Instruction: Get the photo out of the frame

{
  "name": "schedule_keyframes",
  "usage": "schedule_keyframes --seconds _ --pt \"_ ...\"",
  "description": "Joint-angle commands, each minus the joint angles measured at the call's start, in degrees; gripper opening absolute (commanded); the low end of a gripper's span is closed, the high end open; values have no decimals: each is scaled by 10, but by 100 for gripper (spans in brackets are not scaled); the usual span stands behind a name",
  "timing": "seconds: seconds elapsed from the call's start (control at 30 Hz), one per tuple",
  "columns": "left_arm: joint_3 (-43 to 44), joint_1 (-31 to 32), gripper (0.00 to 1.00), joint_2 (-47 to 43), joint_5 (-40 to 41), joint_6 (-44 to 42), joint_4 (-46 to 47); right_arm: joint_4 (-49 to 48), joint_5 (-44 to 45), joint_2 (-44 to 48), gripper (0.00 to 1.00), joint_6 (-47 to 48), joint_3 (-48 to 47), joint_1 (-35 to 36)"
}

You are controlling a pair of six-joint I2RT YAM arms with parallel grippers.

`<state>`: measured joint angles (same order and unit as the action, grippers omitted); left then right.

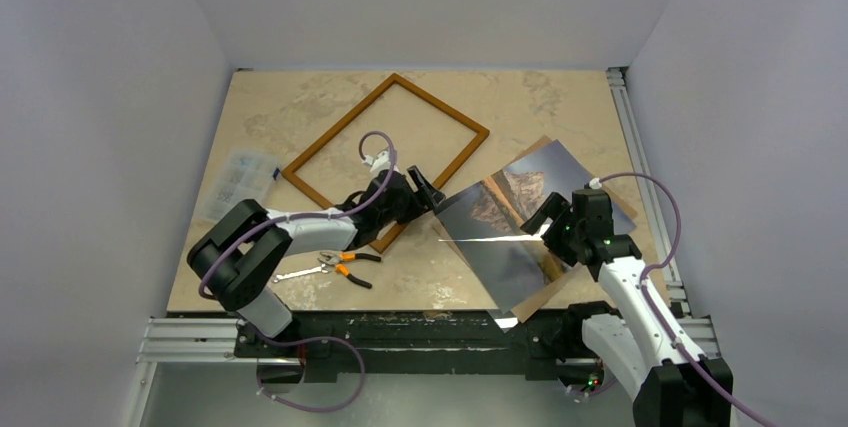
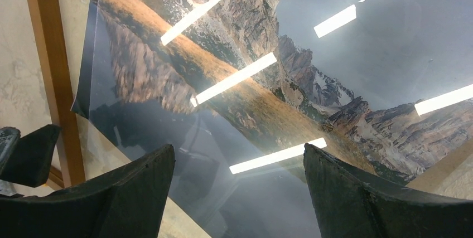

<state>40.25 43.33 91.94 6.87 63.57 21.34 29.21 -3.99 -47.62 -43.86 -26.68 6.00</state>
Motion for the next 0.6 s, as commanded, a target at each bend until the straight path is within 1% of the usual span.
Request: schedule_keyframes --seconds 0.0,0.07,0.27,0.47,0.57 --pt "1 9 68 4 39 43 -13 3 13 6 83 10 -10 1" --pt "-7 16 67 7 58 52 -3 3 12 7 83 11 -11 1" --pt "-1 21 65 46 70 60 27 12 15 14 83 15 -10 1" --pt "5 24 60 70 75 62 47 25 21 18 83 21 -15 1" --pt "4 26 55 78 78 61 53 25 24 14 83 23 -20 1"
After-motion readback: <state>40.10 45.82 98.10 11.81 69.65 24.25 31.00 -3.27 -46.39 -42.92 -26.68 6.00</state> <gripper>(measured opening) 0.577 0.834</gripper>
